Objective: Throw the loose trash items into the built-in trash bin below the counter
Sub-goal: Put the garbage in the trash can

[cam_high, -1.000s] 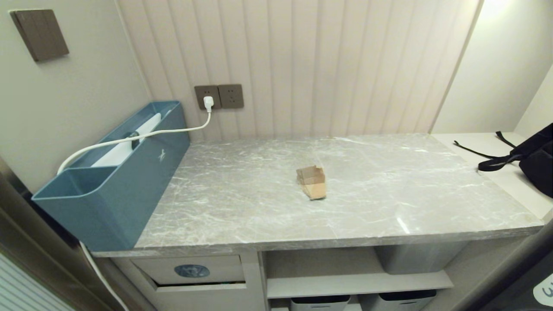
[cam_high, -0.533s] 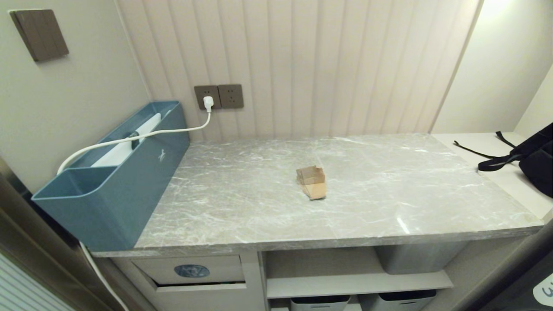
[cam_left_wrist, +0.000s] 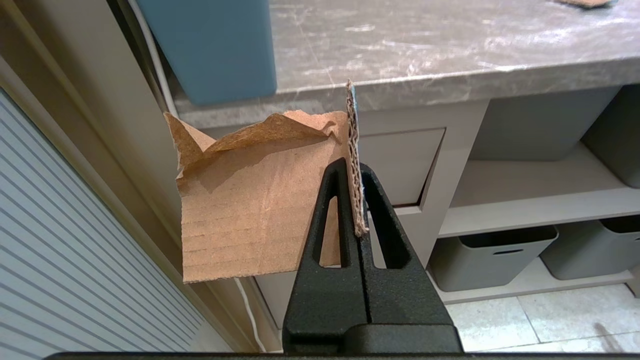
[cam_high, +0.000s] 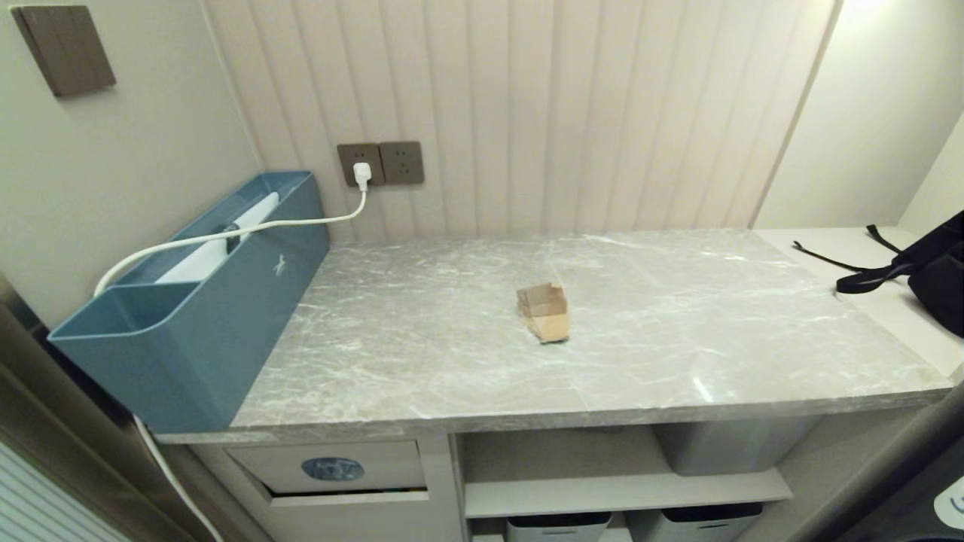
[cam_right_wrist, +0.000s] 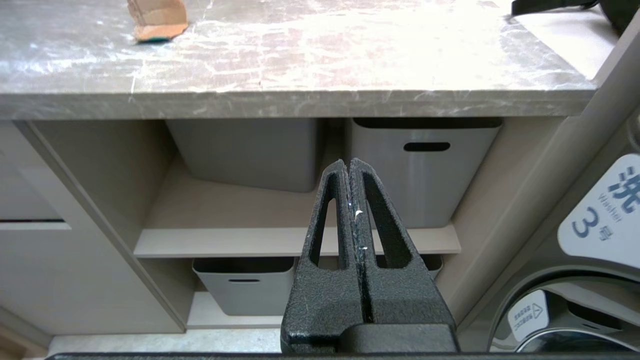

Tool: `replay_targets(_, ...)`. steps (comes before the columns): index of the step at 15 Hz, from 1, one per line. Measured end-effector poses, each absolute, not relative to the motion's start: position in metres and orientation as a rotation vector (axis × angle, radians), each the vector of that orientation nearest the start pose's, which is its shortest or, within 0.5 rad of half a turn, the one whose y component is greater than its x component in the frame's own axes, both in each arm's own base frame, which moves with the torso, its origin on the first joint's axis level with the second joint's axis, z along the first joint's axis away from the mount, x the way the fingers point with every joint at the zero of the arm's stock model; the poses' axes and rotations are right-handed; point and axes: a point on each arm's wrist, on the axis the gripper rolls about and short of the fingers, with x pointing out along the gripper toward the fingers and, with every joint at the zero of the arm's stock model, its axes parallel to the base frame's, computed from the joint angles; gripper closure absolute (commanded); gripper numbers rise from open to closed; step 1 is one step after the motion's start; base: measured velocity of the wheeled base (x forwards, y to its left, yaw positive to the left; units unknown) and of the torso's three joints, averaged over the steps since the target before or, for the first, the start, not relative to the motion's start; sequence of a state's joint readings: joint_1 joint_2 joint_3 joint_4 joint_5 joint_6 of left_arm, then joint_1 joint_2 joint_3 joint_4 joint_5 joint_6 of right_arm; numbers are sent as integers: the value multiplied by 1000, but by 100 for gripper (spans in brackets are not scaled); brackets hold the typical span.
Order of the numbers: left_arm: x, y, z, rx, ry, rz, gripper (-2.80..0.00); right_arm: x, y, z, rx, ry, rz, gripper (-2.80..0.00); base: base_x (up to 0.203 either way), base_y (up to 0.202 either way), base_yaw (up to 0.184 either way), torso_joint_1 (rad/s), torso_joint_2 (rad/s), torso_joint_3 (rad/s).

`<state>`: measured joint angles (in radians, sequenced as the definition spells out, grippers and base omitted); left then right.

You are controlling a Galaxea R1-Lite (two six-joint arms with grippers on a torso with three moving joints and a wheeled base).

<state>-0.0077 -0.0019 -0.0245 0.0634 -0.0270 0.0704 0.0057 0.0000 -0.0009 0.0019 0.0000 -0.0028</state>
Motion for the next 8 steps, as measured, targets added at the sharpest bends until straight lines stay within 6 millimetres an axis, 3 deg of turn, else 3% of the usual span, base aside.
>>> replay_targets(8, -25, 0, 76, 68, 37, -35, 0, -23, 0, 76, -3, 1, 6, 0, 0, 0, 0, -230, 505, 272)
